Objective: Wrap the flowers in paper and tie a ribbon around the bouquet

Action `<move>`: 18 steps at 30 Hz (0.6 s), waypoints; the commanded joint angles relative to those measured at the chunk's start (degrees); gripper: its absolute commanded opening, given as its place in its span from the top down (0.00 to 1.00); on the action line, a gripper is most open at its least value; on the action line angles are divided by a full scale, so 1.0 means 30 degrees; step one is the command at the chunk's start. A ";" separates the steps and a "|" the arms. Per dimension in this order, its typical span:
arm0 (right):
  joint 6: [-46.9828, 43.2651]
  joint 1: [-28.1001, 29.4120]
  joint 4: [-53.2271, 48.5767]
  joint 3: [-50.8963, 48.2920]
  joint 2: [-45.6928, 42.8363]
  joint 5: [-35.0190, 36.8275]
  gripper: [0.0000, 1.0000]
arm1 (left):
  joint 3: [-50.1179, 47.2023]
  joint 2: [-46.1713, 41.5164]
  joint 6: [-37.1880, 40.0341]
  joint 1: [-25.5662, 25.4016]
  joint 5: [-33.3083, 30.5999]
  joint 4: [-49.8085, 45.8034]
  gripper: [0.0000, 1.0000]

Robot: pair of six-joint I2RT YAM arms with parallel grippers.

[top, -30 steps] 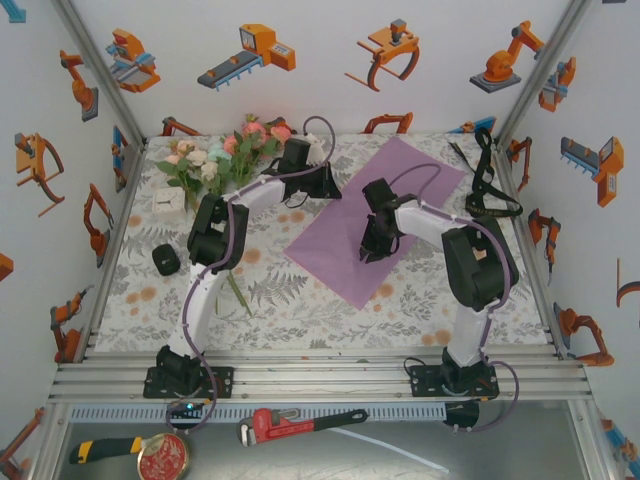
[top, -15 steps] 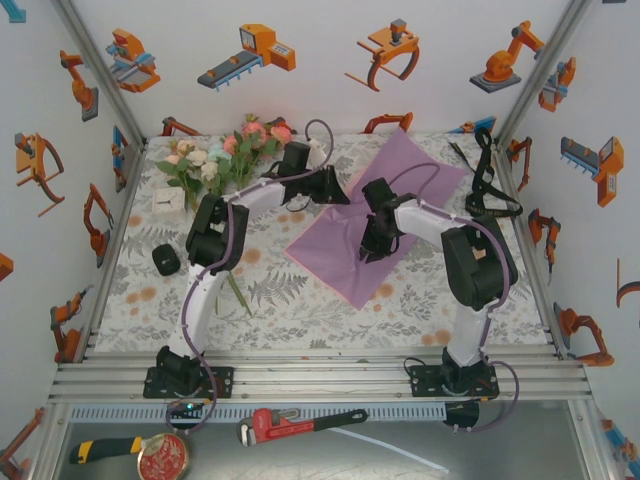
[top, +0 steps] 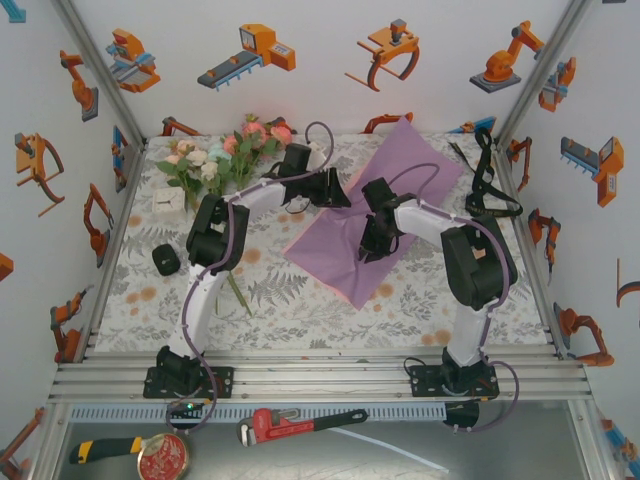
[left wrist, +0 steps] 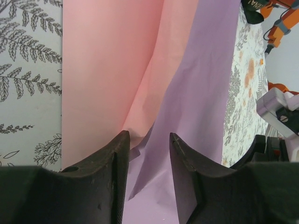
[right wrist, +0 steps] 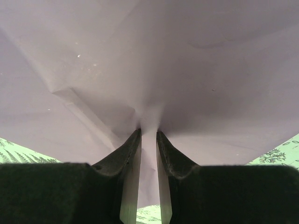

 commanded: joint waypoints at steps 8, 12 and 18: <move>-0.0261 0.0030 -0.0022 -0.0202 0.0891 0.0257 0.76 | 0.1019 0.0728 0.0904 -0.0038 -0.0586 -0.0764 0.59; -0.0288 0.0035 -0.0021 -0.0194 0.0906 0.0146 0.76 | 0.1667 0.1087 0.1863 -0.0354 -0.2274 -0.2256 0.67; -0.0462 0.0028 -0.0224 0.0042 0.0673 -0.0066 0.73 | 0.2780 0.1484 0.1810 -0.0672 -0.3903 -0.2884 0.92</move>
